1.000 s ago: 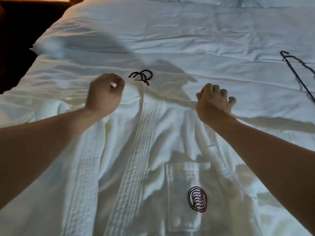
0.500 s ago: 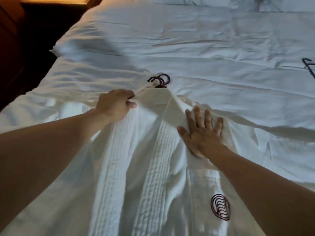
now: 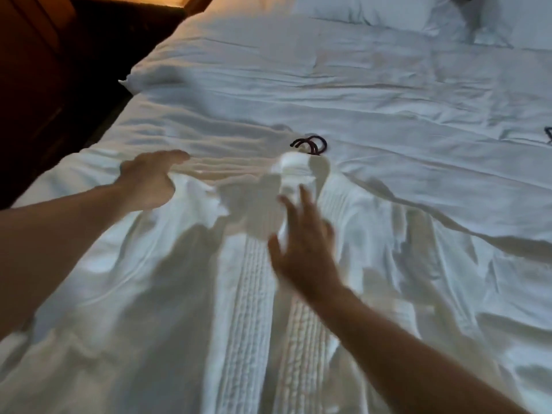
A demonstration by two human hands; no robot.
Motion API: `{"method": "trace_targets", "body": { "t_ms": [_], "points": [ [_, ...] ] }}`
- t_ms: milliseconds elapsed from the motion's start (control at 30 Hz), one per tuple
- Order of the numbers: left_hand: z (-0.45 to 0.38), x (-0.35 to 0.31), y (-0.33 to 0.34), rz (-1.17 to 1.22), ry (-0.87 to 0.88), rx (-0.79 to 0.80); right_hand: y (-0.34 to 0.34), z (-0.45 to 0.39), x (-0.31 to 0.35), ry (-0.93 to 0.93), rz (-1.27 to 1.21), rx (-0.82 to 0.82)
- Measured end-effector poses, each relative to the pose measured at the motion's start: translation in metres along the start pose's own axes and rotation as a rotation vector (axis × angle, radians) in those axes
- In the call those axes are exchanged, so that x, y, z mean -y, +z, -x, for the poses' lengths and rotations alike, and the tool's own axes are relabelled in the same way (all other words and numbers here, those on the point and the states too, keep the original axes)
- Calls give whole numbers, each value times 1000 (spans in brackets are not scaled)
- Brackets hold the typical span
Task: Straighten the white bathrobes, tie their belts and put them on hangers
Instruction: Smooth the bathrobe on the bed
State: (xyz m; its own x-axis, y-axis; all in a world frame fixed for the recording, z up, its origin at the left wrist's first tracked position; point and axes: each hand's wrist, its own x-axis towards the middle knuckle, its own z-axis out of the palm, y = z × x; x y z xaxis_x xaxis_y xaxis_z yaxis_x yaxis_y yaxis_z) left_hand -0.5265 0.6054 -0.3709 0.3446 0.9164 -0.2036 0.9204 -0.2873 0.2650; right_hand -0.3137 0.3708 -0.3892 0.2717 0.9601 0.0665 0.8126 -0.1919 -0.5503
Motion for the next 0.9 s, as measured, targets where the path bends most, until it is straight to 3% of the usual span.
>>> {"method": "trace_targets", "body": {
  "t_ms": [67,133,333,433,500,600,733,900],
  "points": [
    [3,24,-12,-112,-41,218,33,13,34,112,-10,324],
    [0,38,-13,-121,20,303,61,17,41,306,-38,458],
    [-1,66,1,-167,54,144,94,21,33,365,87,432],
    [6,77,2,-156,-105,-108,97,23,32,362,111,419],
    [14,82,0,-95,-206,-191,98,23,32,367,112,416],
    [37,99,-4,5,-194,-114,94,21,34,361,101,442],
    [86,133,-14,-202,-199,94,78,20,28,334,32,507],
    [139,143,-31,-174,-237,-34,42,22,39,312,8,535]
  ]
}}
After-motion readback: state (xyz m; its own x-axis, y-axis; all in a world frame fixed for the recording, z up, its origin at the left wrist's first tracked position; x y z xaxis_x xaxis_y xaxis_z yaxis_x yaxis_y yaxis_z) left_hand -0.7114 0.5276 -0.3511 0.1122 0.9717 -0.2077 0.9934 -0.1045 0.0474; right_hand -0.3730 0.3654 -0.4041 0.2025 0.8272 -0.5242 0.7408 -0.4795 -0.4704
